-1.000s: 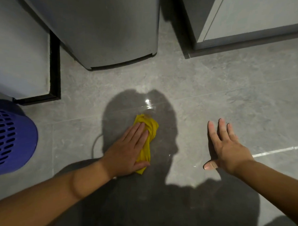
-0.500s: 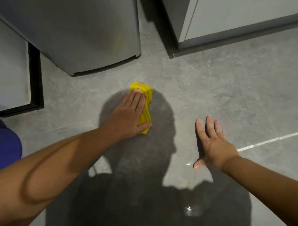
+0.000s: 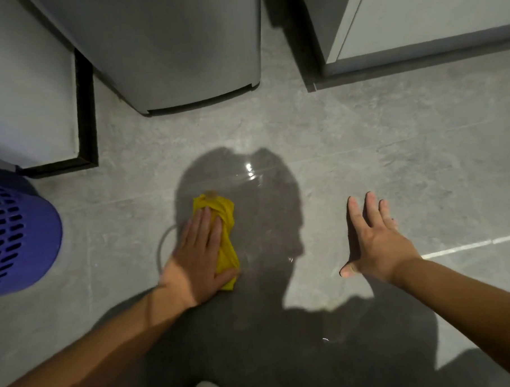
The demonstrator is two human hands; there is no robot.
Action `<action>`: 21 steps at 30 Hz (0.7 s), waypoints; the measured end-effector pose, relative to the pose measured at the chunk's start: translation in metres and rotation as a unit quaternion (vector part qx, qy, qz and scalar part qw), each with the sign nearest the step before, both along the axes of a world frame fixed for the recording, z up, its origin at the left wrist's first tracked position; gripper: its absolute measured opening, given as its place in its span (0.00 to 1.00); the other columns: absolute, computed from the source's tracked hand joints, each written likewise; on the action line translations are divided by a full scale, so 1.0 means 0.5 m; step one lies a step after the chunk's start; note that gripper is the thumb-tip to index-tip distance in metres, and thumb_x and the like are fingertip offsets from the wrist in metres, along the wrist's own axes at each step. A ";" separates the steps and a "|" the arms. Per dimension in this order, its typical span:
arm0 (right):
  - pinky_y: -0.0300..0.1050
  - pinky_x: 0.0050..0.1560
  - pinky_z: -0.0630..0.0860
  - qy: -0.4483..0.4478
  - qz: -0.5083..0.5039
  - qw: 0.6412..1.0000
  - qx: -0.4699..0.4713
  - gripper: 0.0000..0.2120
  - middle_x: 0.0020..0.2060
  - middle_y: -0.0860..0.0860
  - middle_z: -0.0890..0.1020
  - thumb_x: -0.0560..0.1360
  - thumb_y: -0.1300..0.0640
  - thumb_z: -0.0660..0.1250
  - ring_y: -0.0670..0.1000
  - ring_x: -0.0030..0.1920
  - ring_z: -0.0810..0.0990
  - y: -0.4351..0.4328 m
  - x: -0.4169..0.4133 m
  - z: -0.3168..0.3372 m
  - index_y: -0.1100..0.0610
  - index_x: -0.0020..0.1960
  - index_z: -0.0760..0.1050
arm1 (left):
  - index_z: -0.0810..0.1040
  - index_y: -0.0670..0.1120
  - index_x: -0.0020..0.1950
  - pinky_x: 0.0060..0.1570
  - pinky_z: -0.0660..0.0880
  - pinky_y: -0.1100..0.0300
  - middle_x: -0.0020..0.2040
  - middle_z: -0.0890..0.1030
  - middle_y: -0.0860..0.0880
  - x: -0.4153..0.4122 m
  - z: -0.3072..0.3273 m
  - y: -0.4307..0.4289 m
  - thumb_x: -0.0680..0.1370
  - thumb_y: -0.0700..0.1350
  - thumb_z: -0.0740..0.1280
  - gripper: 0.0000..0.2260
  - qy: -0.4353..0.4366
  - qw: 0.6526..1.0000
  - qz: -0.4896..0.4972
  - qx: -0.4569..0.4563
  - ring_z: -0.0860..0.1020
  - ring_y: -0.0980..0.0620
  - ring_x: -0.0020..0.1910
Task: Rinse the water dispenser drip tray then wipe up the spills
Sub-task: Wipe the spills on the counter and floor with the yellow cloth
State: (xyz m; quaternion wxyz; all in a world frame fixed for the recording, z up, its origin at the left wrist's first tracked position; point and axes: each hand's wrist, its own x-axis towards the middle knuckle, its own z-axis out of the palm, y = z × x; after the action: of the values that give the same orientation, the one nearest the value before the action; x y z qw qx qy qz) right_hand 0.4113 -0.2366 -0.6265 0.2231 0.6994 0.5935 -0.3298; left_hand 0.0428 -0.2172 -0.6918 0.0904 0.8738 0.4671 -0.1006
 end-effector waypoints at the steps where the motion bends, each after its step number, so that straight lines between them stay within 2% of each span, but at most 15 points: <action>1: 0.62 0.80 0.47 0.001 0.000 1.000 0.001 0.75 0.79 0.59 0.26 0.62 0.36 0.82 0.66 0.79 0.28 0.000 0.000 0.000 0.49 0.80 0.23 | 0.63 0.31 0.79 0.78 0.58 0.34 0.79 0.59 0.26 -0.020 0.001 0.017 0.74 0.71 0.58 0.49 0.016 0.999 0.033 0.001 0.58 0.27 0.80; 4: 0.62 0.80 0.45 0.001 -0.003 1.000 0.003 0.75 0.79 0.59 0.26 0.62 0.36 0.82 0.66 0.79 0.28 0.002 0.002 -0.004 0.49 0.80 0.23 | 0.60 0.30 0.80 0.77 0.58 0.31 0.79 0.57 0.24 -0.036 -0.002 0.091 0.75 0.69 0.57 0.49 0.007 0.994 0.108 0.008 0.58 0.24 0.79; 6: 0.62 0.80 0.45 0.003 -0.010 1.000 0.000 0.76 0.79 0.59 0.25 0.61 0.37 0.82 0.66 0.79 0.28 0.002 0.003 -0.008 0.49 0.80 0.23 | 0.59 0.31 0.80 0.78 0.58 0.33 0.79 0.58 0.25 -0.005 -0.001 0.156 0.76 0.70 0.56 0.48 0.012 0.993 0.113 0.037 0.58 0.24 0.78; 9: 0.62 0.80 0.45 0.012 -0.022 1.000 0.009 0.76 0.79 0.58 0.25 0.60 0.38 0.83 0.64 0.79 0.27 0.002 0.003 -0.015 0.48 0.80 0.24 | 0.57 0.32 0.81 0.79 0.55 0.37 0.79 0.59 0.26 0.080 0.006 0.247 0.79 0.72 0.51 0.47 0.044 0.996 0.041 0.066 0.59 0.27 0.79; 12: 0.61 0.81 0.46 0.023 -0.031 0.999 0.017 0.76 0.80 0.55 0.25 0.59 0.37 0.83 0.62 0.80 0.27 0.002 0.009 -0.016 0.47 0.81 0.25 | 0.58 0.34 0.82 0.80 0.54 0.39 0.81 0.60 0.29 0.184 0.012 0.273 0.78 0.72 0.53 0.47 0.013 0.997 -0.058 0.059 0.59 0.31 0.81; 17: 0.57 0.81 0.53 0.044 -0.045 0.996 0.062 0.75 0.82 0.52 0.30 0.58 0.29 0.79 0.56 0.83 0.34 -0.027 0.035 -0.006 0.45 0.81 0.27 | 0.52 0.37 0.84 0.81 0.51 0.40 0.84 0.51 0.33 0.305 0.010 0.165 0.78 0.73 0.52 0.48 -0.024 0.978 -0.205 0.022 0.49 0.35 0.84; 21: 0.63 0.82 0.48 -0.034 -0.003 0.999 0.030 0.74 0.81 0.57 0.29 0.58 0.21 0.72 0.62 0.82 0.32 -0.077 0.050 -0.004 0.48 0.80 0.24 | 0.54 0.37 0.84 0.81 0.51 0.39 0.84 0.51 0.33 0.264 -0.004 0.036 0.77 0.72 0.56 0.48 -0.040 0.969 -0.243 0.001 0.49 0.34 0.84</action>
State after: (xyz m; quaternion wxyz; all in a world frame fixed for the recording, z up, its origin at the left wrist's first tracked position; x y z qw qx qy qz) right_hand 0.4362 -0.2753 -0.6283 0.2211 0.7182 0.5933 -0.2886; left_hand 0.1746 -0.1992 -0.6939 0.0810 0.9645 0.2369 -0.0845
